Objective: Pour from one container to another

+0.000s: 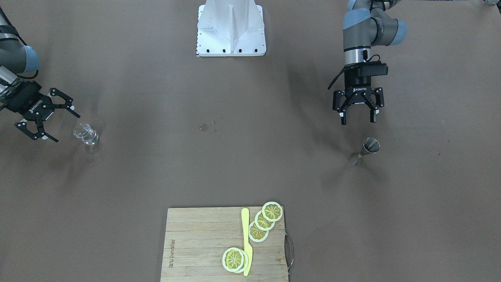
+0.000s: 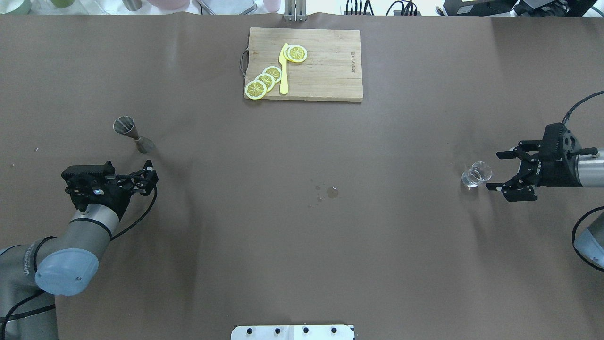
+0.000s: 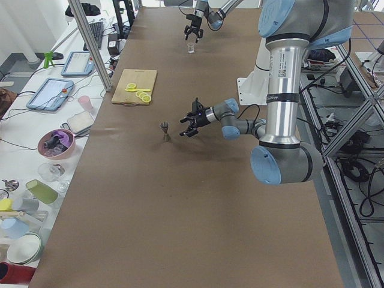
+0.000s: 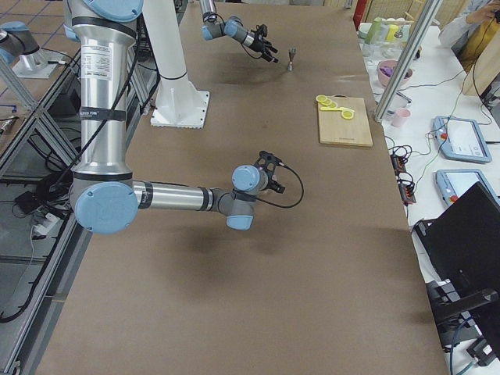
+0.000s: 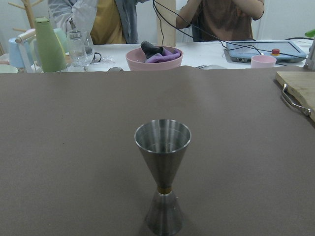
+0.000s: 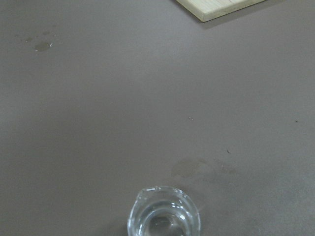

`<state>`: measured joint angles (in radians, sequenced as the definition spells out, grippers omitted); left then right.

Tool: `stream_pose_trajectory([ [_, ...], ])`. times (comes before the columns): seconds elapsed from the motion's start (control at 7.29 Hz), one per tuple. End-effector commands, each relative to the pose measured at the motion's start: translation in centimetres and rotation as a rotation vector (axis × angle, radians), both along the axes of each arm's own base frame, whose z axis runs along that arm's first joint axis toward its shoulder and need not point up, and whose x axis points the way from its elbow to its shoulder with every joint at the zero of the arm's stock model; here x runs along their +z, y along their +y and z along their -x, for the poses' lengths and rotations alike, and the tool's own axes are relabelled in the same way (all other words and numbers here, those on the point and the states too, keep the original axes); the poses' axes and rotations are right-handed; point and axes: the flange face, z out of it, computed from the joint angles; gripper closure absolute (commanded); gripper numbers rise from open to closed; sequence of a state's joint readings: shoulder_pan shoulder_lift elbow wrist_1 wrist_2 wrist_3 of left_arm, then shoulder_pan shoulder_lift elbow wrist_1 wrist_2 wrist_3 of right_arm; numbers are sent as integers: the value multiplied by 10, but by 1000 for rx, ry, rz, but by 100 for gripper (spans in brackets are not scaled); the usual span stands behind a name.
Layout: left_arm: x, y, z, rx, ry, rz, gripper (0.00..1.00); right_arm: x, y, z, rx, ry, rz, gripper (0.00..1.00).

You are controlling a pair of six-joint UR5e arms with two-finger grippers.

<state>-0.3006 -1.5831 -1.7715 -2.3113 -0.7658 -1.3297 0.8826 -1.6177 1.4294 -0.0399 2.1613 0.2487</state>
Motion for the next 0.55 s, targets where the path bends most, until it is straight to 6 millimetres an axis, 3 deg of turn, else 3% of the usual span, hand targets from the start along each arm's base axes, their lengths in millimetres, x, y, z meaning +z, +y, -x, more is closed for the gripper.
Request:
stream_pose_trajectory([
  [0.0, 7, -4, -11, -2, -11, 2, 2, 5, 9, 0, -48, -4, 0, 0],
  [0.41, 20, -15, -7, -71, -56, -26, 3, 28, 34, -23, -37, 2, -1, 0],
])
